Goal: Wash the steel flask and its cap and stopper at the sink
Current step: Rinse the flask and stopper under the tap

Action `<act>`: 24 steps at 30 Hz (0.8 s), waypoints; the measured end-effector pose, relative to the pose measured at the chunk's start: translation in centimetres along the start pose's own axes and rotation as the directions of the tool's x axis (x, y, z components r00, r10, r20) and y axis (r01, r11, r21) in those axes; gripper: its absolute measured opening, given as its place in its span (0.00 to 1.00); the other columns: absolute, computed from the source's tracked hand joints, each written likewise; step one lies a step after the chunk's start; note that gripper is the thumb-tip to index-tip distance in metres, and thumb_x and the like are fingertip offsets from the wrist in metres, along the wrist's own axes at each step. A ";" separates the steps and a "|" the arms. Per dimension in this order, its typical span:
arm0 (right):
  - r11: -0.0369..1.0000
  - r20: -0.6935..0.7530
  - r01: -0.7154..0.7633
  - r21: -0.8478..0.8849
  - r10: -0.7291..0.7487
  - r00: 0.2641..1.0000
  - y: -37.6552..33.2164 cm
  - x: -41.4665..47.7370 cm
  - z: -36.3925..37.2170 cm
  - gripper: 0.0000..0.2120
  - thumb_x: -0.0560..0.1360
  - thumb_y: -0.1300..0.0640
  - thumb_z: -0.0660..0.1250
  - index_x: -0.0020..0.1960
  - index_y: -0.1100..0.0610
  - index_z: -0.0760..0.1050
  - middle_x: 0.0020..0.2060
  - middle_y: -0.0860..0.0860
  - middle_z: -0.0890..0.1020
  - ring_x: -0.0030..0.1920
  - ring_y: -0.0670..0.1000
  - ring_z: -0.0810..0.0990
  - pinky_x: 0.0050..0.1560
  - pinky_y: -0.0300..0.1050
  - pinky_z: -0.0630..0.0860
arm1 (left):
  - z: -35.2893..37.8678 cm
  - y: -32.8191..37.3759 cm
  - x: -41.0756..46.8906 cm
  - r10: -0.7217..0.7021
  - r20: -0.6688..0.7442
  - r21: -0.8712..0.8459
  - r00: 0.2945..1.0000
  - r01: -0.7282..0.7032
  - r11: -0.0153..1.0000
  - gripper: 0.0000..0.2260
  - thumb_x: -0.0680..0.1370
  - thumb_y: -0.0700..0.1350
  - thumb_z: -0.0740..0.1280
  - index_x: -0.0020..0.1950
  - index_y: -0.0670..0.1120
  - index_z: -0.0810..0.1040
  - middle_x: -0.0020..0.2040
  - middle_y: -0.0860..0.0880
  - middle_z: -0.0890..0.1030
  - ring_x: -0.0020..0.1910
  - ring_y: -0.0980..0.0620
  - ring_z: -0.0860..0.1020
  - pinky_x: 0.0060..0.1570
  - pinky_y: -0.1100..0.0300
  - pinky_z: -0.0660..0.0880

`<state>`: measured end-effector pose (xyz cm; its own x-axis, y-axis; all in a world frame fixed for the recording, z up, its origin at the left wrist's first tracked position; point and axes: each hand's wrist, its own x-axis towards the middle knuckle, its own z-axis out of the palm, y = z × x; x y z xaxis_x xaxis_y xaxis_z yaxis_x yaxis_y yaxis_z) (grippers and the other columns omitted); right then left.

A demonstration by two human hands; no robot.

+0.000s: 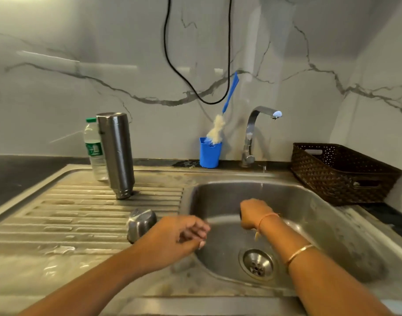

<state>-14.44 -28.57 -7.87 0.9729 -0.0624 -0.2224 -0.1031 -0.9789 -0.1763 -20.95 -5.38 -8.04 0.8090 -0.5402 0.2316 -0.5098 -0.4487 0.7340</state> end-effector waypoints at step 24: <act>0.748 -0.100 0.207 0.631 -0.186 0.978 -17.6 6.7 -1.1 0.19 0.69 0.55 0.74 0.54 0.66 0.76 0.49 0.60 0.80 0.50 0.56 0.80 0.47 0.48 0.80 | -12.8 -10.6 -5.5 -0.362 -0.417 0.189 0.834 0.469 0.863 0.03 0.72 0.47 0.73 0.40 0.51 0.80 0.38 0.57 0.80 0.32 0.61 0.75 0.32 0.69 0.67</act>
<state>-5.89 -12.00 -5.19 0.9909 0.1012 -0.0887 -0.0065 -0.6220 -0.7830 -16.20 11.50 -8.92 0.9810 0.0084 0.1939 -0.1162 -0.7748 0.6214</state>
